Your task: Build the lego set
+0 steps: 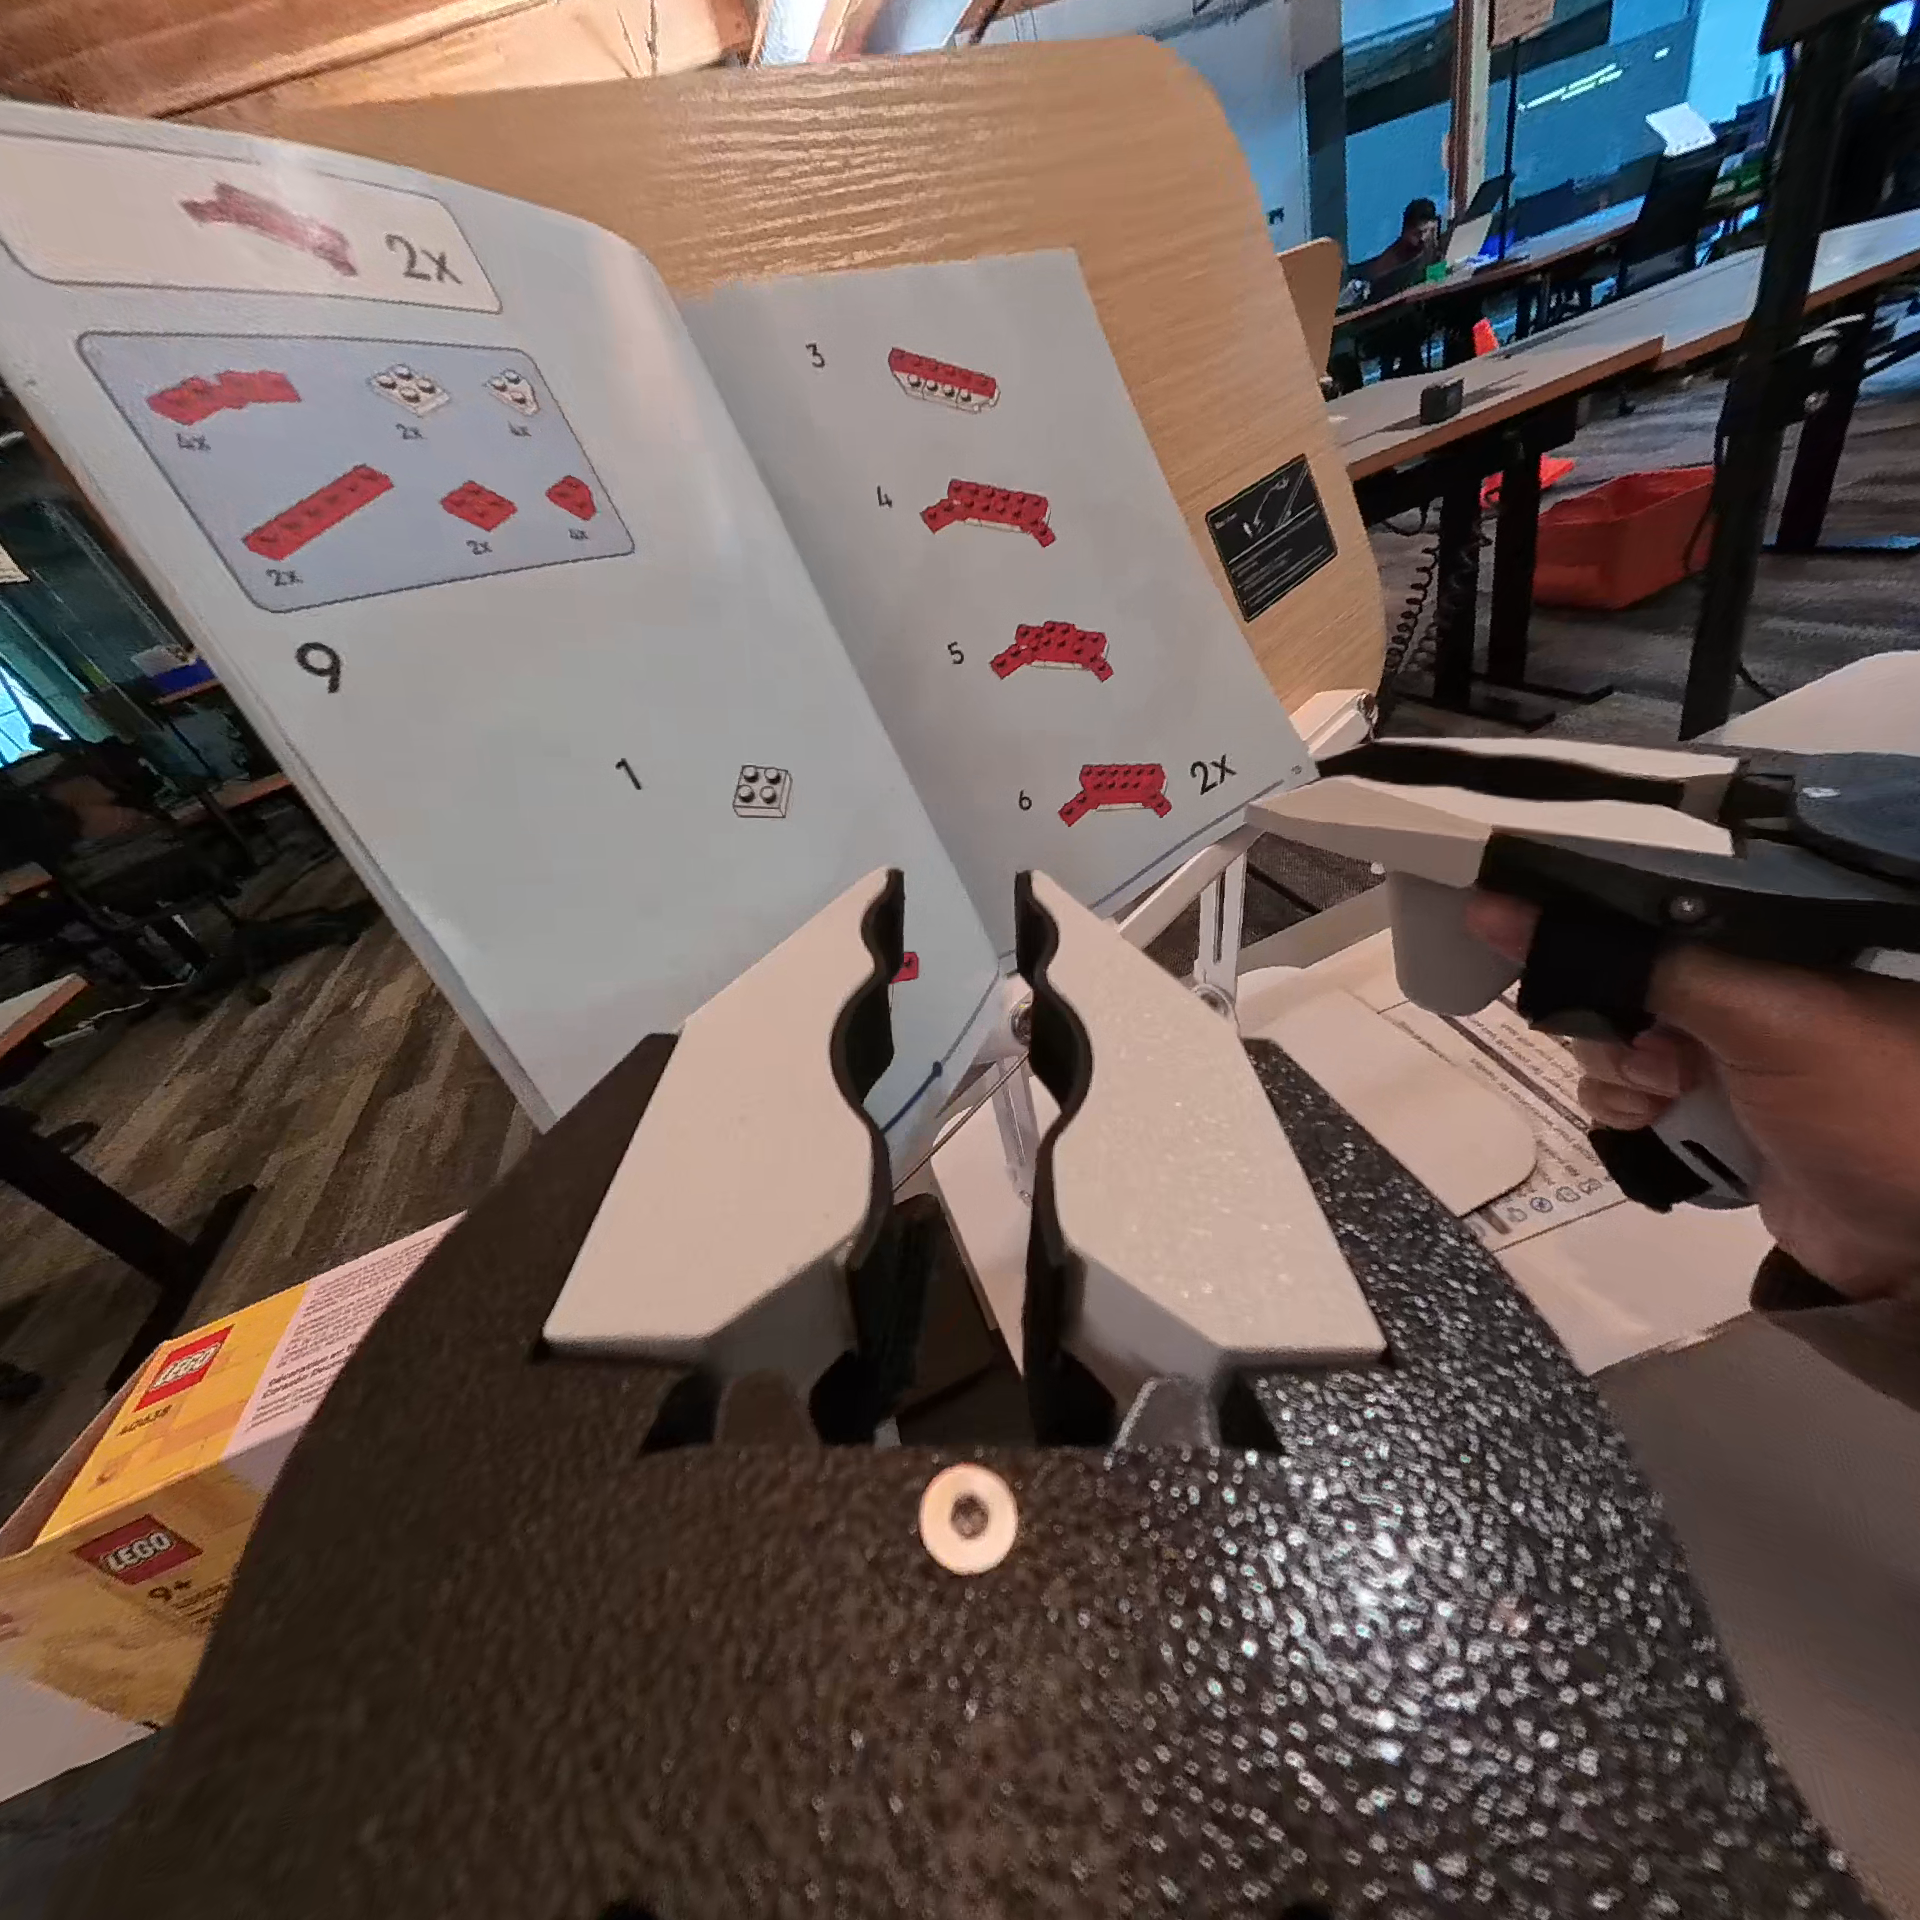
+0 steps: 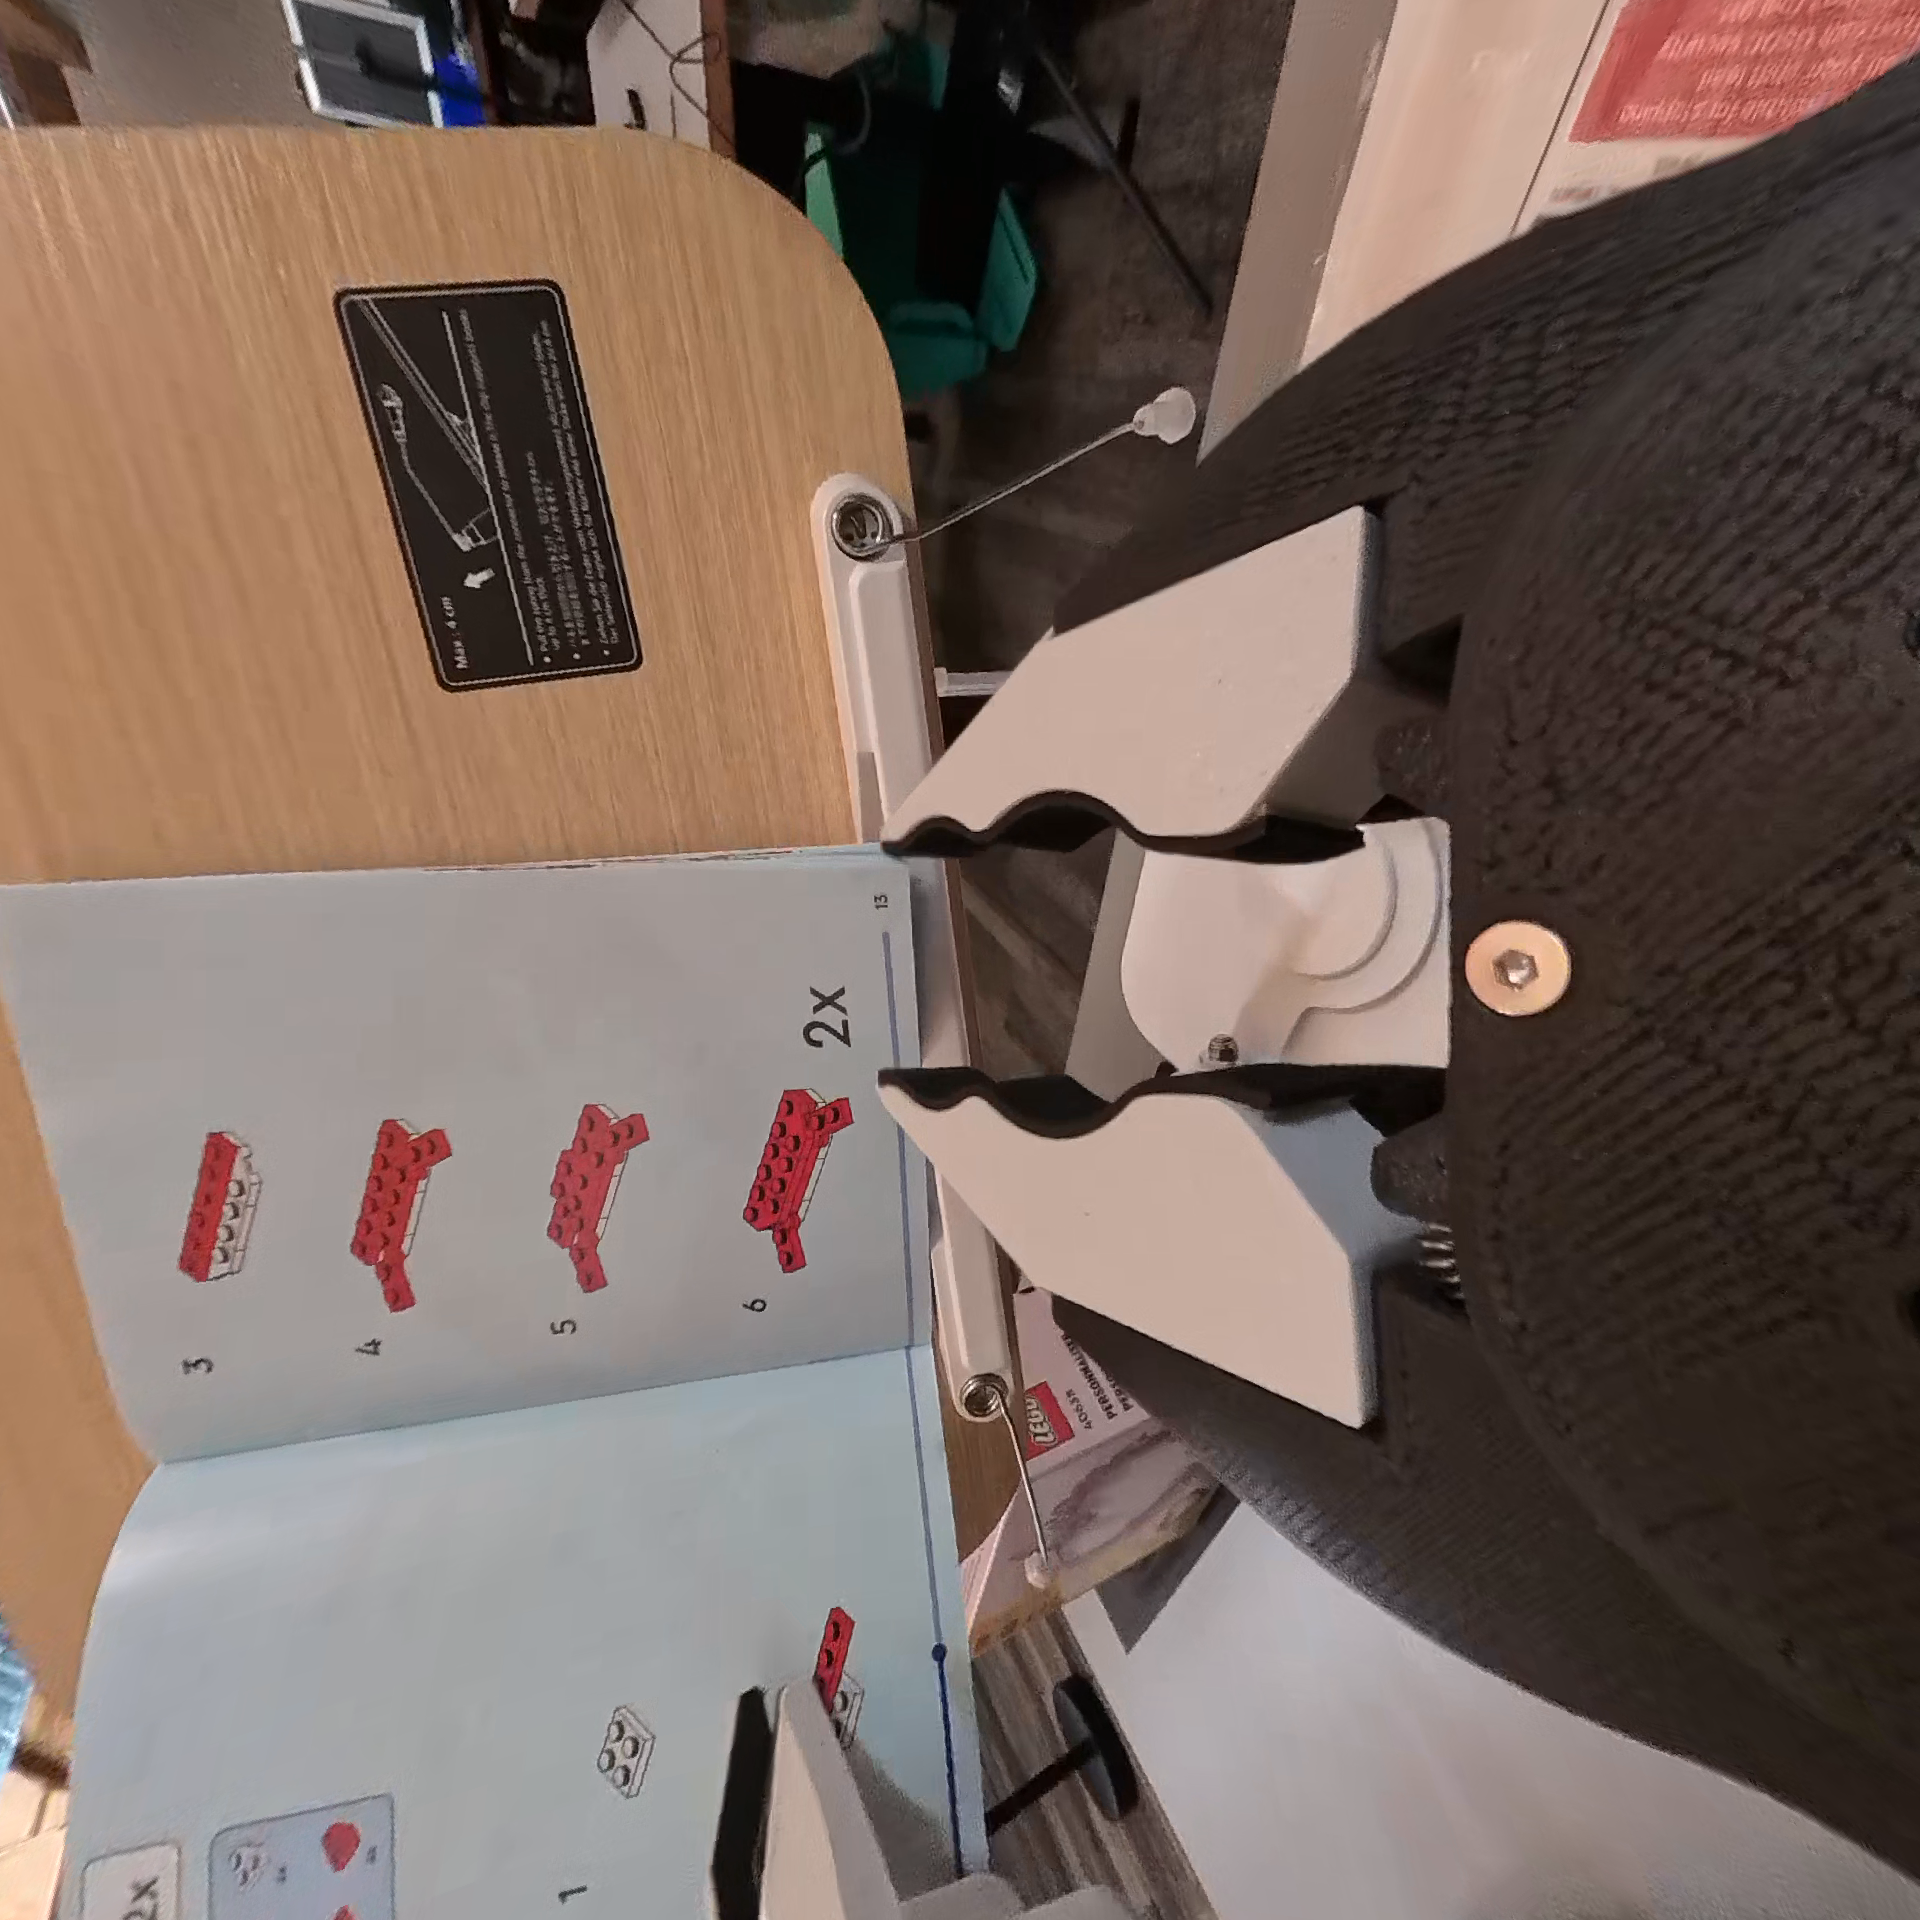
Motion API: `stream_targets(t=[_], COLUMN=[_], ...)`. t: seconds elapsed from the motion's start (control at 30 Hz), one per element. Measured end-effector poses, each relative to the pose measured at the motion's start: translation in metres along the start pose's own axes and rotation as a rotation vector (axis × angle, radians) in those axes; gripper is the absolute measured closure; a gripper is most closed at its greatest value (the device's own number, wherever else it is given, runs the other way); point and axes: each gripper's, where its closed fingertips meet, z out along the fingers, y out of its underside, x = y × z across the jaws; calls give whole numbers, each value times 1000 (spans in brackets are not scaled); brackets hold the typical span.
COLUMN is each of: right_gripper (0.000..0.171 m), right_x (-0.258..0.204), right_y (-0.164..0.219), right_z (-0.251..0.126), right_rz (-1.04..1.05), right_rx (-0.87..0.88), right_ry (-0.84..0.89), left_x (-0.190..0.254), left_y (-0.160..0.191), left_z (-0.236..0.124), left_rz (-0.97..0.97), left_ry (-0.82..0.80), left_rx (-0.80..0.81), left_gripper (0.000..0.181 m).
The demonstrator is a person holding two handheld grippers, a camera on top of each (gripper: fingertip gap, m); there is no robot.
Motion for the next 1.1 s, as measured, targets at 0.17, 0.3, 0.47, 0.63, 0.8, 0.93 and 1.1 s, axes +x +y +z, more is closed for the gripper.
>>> stream_targets(t=[0.17,0.3,0.47,0.63,0.8,0.93,1.1], right_gripper=[161,171,171,171,171,171,171], right_x=[-6,-19,-48,-68,-62,-54,-50], right_y=[-9,-19,-27,-24,-23,-23,-20], right_z=[-10,-16,-26,-29,-28,-28,-27], right_rz=[-76,-201,-558,-763,-719,-691,-696], right_rx=[82,144,245,269,258,245,237], right_ry=[15,2,-2,-10,16,53,82], left_x=[3,20,49,53,52,62,72], left_y=[4,-4,-28,-43,-44,-52,-53], left_z=[2,2,0,9,24,30,46], left_rz=[-19,-54,-214,-337,-370,-356,-248], left_ry=[31,142,407,524,524,562,522], left_rx=[-9,20,79,110,103,132,84], left_gripper=[162,155,151,147,155,151,155])
